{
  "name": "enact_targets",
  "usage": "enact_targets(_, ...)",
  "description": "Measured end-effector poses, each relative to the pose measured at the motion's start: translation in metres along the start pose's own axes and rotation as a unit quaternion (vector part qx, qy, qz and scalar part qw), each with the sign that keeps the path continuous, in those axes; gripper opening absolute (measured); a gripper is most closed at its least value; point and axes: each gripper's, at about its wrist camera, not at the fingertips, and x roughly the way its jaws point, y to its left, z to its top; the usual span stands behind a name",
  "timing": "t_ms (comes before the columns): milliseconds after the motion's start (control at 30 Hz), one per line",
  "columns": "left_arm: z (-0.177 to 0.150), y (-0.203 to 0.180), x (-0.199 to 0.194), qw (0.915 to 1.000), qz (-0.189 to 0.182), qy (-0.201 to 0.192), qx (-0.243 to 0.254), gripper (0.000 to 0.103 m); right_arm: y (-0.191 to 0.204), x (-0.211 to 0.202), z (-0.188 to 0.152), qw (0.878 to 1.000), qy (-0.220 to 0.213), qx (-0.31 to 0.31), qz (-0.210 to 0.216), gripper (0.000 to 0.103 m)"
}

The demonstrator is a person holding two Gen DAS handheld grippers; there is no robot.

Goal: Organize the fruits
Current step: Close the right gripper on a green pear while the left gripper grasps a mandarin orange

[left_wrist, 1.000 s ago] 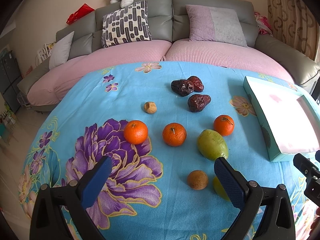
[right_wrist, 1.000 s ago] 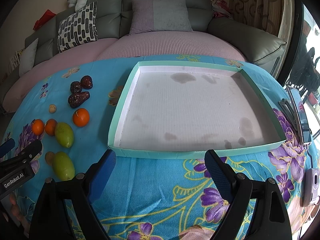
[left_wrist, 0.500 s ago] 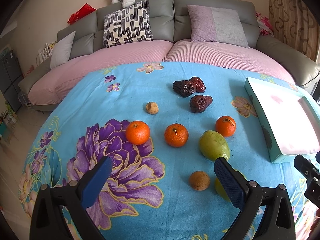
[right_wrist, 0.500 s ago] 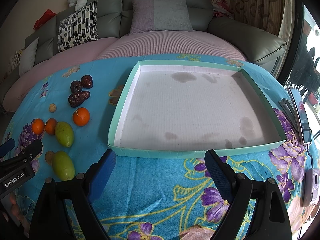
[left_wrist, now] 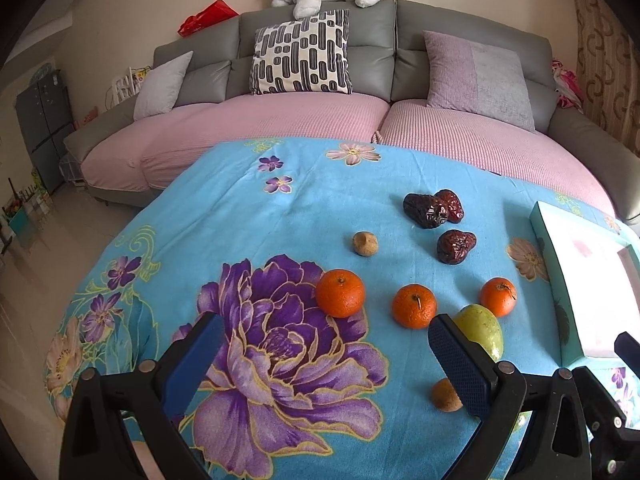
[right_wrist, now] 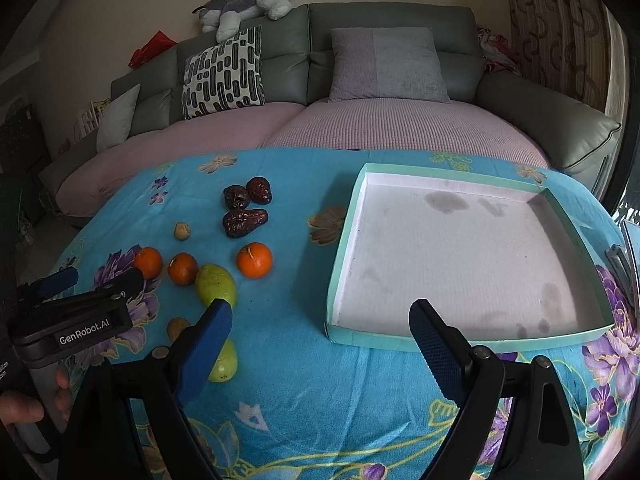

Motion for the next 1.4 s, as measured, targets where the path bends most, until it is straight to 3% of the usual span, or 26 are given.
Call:
enact_targets(233, 0.014, 0.011, 0.019, 0.9999, -0.013, 0.012, 0.0, 0.103, 0.029, 0.015, 0.002, 0.999, 0.016, -0.03, 0.042, 0.091)
enact_targets(367, 0.024, 0.015, 0.033, 0.9987, -0.041, 0.027, -0.013, 0.103, 0.038, 0.029, 0.0, 0.997, 0.041, -0.035, 0.056, 0.091)
enact_targets(600, 0.04, 0.02, 0.043, 0.9997, -0.007, 0.013, -0.019, 0.103, 0.049, 0.045, -0.005, 0.993, 0.075, -0.05, 0.07, 0.091)
enact_targets(700, 0.038, 0.018, 0.053, 0.9989, -0.032, 0.028, -0.019, 0.103, 0.049, 0.049, -0.006, 0.993, 0.084, -0.047, 0.067, 0.09)
enact_targets(833, 0.03, 0.013, 0.067, 0.9968, -0.032, 0.068, -0.027, 0.103, 0.049, 0.05, -0.006, 0.993, 0.088, -0.047, 0.068, 0.08)
enact_targets(967, 0.025, 0.013, 0.075, 0.9938, -0.058, 0.082, -0.047, 0.1, 0.052, 0.052, -0.008, 0.992, 0.096, -0.049, 0.072, 0.075)
enact_targets(1100, 0.021, 0.01, 0.082, 0.9924, -0.062, 0.096, -0.046, 0.078, 0.052, 0.056, -0.01, 0.99, 0.104, -0.046, 0.079, 0.075)
enact_targets(1167, 0.019, 0.01, 0.085, 0.9902, -0.072, 0.108, -0.051, 0.069, 0.052, 0.057, -0.012, 0.99, 0.107, -0.046, 0.08, 0.065)
enact_targets(1200, 0.018, 0.01, 0.087, 0.9897, -0.075, 0.11, -0.052, 0.06, 0.051, 0.057, -0.012, 0.99, 0.109, -0.044, 0.082, 0.054)
enact_targets(1233, 0.019, 0.009, 0.087, 0.9898, -0.075, 0.11, -0.05, 0.049, 0.051, 0.058, -0.012, 0.989, 0.111, -0.042, 0.085, 0.05)
enact_targets(1300, 0.018, 0.007, 0.086, 0.9893, -0.082, 0.111, -0.048, 0.041, 0.051, 0.058, -0.013, 0.989, 0.113, -0.041, 0.089, 0.048)
enact_targets(1400, 0.018, 0.006, 0.084, 0.9895, -0.082, 0.11, -0.045, 0.041, 0.053, 0.056, -0.013, 0.988, 0.112, -0.046, 0.094, 0.042)
